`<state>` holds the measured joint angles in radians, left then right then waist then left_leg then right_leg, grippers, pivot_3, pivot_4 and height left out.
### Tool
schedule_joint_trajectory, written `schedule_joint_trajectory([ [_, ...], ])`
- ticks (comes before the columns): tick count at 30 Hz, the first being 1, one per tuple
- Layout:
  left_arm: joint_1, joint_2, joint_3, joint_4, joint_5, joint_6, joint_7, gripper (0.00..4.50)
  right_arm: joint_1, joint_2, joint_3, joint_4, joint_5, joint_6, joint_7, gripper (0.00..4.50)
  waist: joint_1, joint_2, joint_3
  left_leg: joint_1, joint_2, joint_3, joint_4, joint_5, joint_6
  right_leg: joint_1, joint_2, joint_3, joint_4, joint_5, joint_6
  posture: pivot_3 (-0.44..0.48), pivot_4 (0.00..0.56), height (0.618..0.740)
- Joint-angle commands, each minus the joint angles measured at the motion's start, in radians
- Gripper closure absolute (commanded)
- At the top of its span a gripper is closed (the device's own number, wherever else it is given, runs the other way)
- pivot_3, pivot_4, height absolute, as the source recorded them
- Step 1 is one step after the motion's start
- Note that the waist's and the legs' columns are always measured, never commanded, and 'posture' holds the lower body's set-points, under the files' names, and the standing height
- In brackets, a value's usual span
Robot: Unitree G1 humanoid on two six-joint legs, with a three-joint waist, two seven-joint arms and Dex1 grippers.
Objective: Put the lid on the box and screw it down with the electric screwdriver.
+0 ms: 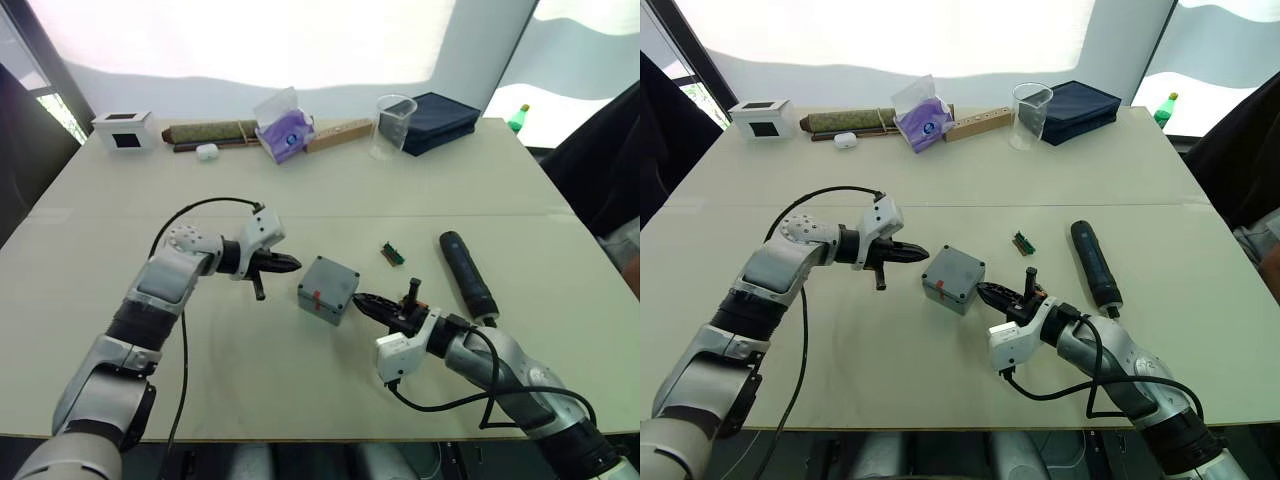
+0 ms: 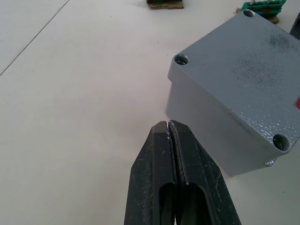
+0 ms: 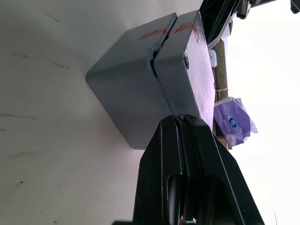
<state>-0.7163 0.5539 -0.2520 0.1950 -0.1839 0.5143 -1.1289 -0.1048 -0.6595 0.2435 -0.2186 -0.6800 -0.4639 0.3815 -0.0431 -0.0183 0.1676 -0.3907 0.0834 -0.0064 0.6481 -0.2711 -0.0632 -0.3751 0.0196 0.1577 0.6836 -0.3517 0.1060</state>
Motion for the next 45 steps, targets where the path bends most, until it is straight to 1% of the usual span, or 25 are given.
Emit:
schedule_joint_trajectory([
  [1,-0.001,0.001,0.023,-0.059,-0.033,0.021,-0.014,4.50,-0.005,-0.005,-0.027,-0.029,0.021,0.002,-0.006,4.40,0.000,0.000,0.000,0.000,0.000,0.000,0.000,0.000,0.000,0.000,0.000,0.000,0.000,0.000,0.000,0.000,0.150,0.740],
  [10,0.028,0.000,0.010,-0.106,-0.043,0.046,-0.017,4.50,-0.003,0.000,-0.035,-0.060,0.032,0.006,0.000,4.40,0.000,0.000,0.000,0.000,0.000,0.000,0.000,0.000,0.000,0.000,0.000,0.000,0.000,0.000,0.000,0.000,0.150,0.740],
  [45,0.055,0.025,0.006,-0.128,-0.037,0.052,-0.030,4.50,0.007,0.012,-0.019,-0.085,0.060,-0.009,0.020,4.40,0.000,0.000,0.000,0.000,0.000,0.000,0.000,0.000,0.000,0.000,0.000,0.000,0.000,0.000,0.000,0.000,0.150,0.740],
])
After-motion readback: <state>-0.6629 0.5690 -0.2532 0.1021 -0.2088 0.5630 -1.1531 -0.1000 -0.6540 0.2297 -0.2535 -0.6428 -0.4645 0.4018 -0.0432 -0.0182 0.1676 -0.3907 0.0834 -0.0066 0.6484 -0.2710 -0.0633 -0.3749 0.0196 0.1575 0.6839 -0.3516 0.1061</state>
